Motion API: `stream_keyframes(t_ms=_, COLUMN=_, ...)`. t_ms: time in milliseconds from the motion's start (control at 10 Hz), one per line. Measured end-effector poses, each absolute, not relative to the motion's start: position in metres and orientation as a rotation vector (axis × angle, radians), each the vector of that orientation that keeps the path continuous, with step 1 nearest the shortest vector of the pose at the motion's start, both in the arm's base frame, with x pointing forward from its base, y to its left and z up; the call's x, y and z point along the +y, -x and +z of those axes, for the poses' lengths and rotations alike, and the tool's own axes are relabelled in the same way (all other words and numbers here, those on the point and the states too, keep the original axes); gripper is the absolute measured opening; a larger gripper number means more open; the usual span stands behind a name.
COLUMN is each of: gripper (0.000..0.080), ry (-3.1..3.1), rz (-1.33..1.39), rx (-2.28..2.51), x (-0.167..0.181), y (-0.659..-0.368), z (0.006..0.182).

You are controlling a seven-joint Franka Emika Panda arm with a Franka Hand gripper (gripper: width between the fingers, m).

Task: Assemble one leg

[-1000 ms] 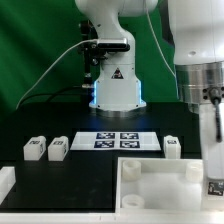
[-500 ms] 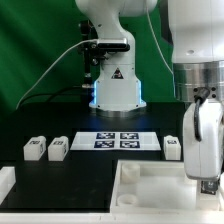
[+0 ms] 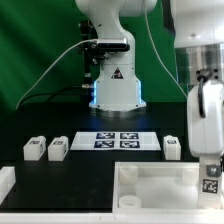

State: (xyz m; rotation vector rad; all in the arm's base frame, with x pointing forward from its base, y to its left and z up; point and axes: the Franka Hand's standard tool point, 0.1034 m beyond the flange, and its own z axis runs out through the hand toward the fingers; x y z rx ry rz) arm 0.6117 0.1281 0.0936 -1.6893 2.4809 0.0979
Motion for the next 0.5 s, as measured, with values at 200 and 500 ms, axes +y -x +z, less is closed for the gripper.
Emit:
stream_keyframes(t_ms=200, gripper=0.0649, ry=1.698, rz=0.100, rx=2.474, x=0.1307, y=-0.6108, z=0.0957)
stream_keyframes(t_ms=500, gripper=0.0649, ry=1.701, rz=0.101, rx=2.474, x=0.1308, y=-0.6102, z=0.0943)
